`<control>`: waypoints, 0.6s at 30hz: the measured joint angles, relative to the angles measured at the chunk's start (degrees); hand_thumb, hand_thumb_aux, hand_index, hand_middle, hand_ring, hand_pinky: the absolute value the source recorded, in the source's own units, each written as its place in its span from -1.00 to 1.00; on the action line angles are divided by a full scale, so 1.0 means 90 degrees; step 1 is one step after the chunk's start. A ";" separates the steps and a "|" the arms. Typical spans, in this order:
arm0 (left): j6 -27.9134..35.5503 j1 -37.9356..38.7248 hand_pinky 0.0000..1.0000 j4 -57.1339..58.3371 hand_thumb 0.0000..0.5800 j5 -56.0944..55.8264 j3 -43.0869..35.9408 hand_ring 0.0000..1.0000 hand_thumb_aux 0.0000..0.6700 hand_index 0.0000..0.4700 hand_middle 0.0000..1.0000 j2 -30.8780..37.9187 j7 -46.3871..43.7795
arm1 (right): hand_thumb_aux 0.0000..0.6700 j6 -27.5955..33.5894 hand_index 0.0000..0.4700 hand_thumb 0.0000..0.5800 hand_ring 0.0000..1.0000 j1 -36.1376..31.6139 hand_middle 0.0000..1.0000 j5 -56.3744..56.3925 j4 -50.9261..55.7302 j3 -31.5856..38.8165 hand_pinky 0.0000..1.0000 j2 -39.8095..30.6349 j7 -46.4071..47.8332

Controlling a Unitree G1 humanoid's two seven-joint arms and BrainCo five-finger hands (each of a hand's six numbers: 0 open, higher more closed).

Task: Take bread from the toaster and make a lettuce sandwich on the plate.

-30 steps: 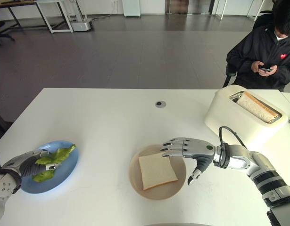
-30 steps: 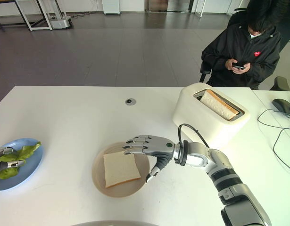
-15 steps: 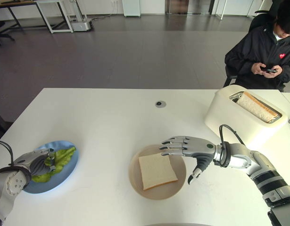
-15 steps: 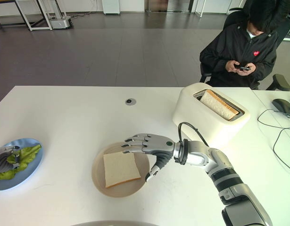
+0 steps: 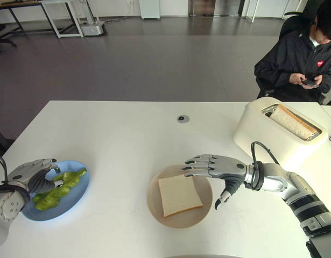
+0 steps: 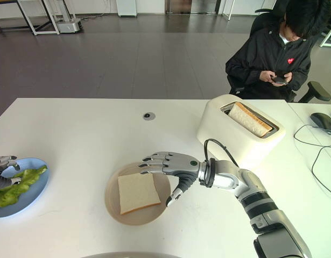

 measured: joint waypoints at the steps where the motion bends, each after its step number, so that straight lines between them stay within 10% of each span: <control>1: -0.0089 -0.0132 -1.00 0.0215 0.73 0.0008 -0.0144 -1.00 0.26 0.26 -1.00 -0.0010 0.0034 | -1.00 0.0002 -1.00 -1.00 -1.00 0.0002 -1.00 0.0005 0.0000 0.0000 -1.00 -0.0001 0.0012; 18: -0.0549 -0.0729 -1.00 0.0956 0.63 0.0115 -0.0977 -1.00 0.14 0.14 -1.00 -0.0022 0.0317 | -1.00 0.0004 -1.00 -1.00 -1.00 0.0010 -1.00 0.0100 -0.0013 0.0059 -1.00 -0.0002 0.0210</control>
